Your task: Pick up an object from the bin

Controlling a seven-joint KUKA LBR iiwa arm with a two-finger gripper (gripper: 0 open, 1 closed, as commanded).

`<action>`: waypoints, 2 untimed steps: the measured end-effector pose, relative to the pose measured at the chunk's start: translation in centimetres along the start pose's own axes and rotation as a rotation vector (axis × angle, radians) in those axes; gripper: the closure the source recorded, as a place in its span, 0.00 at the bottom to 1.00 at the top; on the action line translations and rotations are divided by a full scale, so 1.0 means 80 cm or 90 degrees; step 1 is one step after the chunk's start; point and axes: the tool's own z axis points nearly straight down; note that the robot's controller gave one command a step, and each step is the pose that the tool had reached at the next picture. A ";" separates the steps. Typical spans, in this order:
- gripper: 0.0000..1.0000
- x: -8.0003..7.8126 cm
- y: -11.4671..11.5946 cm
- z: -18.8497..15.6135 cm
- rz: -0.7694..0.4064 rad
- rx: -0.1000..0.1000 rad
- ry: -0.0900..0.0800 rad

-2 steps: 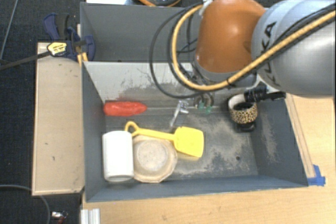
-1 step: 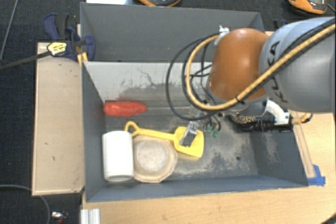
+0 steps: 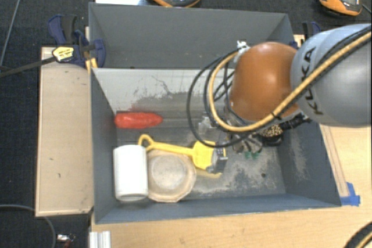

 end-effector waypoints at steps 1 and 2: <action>0.00 -0.003 -0.007 0.075 0.153 0.001 0.002; 0.00 0.030 -0.004 0.077 -0.106 0.000 -0.001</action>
Offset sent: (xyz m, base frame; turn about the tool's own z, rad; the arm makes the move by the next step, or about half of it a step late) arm -0.0263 -0.0035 -0.0613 -0.1700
